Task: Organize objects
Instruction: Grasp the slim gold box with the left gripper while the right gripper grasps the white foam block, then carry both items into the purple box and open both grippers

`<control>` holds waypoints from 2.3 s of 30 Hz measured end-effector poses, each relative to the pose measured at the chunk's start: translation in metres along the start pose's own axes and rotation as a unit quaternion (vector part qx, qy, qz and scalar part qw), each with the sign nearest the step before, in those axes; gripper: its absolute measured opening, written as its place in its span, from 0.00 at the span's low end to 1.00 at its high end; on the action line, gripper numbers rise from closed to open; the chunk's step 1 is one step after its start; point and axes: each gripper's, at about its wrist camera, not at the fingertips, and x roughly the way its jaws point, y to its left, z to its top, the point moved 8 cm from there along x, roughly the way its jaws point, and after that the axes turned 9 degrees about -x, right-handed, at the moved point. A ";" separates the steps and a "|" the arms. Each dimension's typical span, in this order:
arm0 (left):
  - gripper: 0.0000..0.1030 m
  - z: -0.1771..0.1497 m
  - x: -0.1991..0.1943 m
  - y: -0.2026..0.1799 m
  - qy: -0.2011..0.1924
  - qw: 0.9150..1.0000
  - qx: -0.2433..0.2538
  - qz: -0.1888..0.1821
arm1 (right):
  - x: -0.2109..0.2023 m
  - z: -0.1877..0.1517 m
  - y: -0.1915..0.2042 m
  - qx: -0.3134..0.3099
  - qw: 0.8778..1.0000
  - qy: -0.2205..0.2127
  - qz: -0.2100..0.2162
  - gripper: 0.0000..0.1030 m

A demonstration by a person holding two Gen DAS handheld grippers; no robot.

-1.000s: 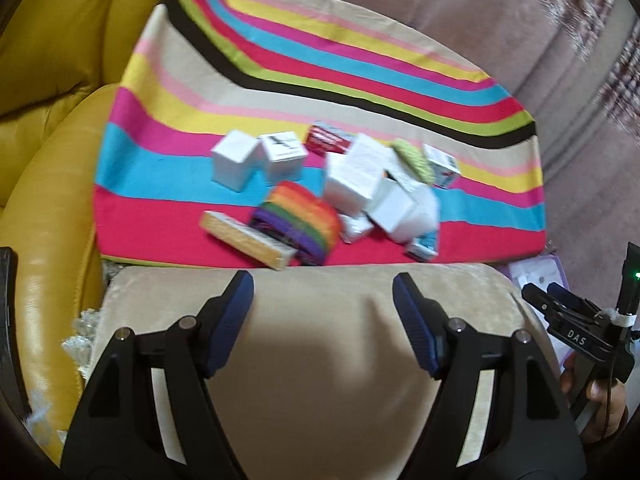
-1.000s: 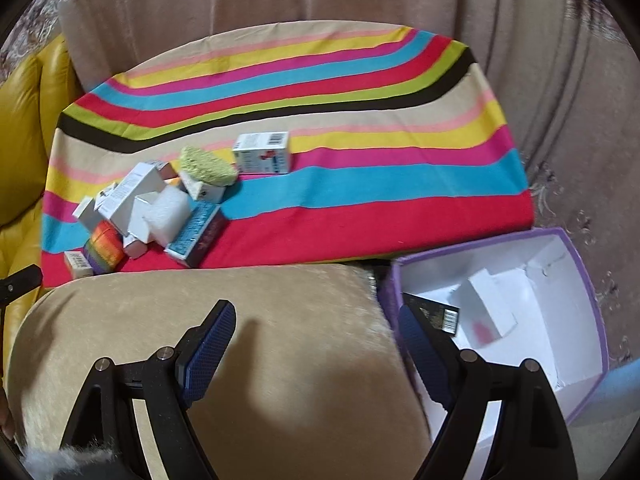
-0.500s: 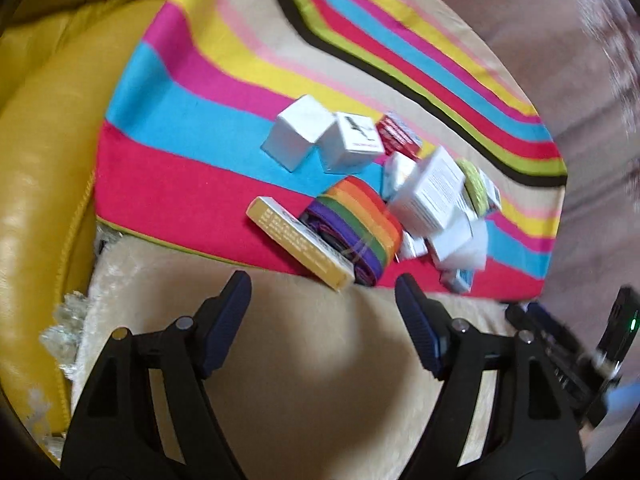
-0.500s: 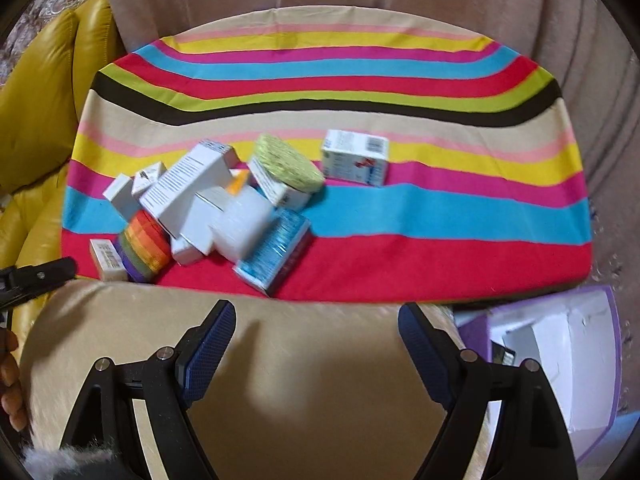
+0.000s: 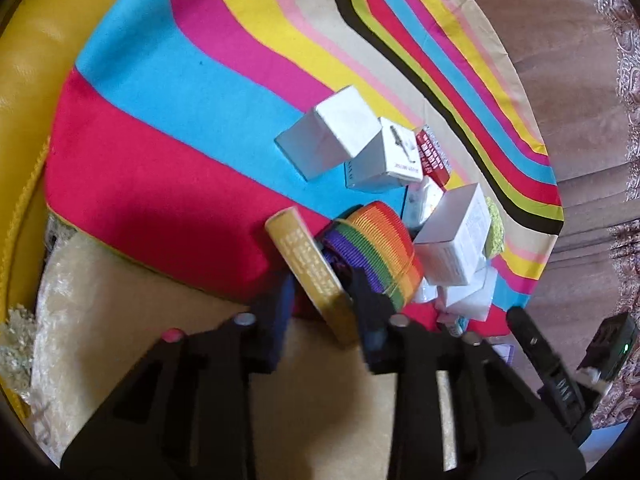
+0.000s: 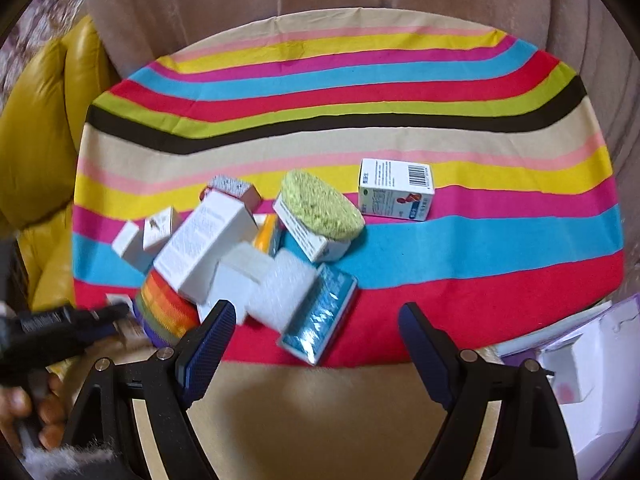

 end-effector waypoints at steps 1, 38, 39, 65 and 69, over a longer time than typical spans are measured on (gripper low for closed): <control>0.27 -0.001 -0.002 0.000 -0.004 1.000 0.000 -0.004 | 0.002 0.002 0.001 0.008 1.000 0.000 0.007 0.82; 0.19 -0.076 -0.059 -0.063 -0.132 0.980 0.145 -0.019 | -0.060 -0.016 -0.014 0.016 0.993 -0.117 0.025 0.28; 0.19 -0.080 -0.058 -0.068 -0.130 0.980 0.151 -0.021 | -0.062 -0.021 -0.020 0.021 0.993 -0.116 0.021 0.28; 0.19 -0.232 0.019 -0.221 0.000 0.941 0.327 -0.086 | -0.118 -0.128 -0.192 0.115 0.976 -0.071 -0.172 0.28; 0.19 -0.257 0.032 -0.241 0.022 0.933 0.345 -0.096 | -0.124 -0.143 -0.218 0.137 0.969 -0.062 -0.194 0.28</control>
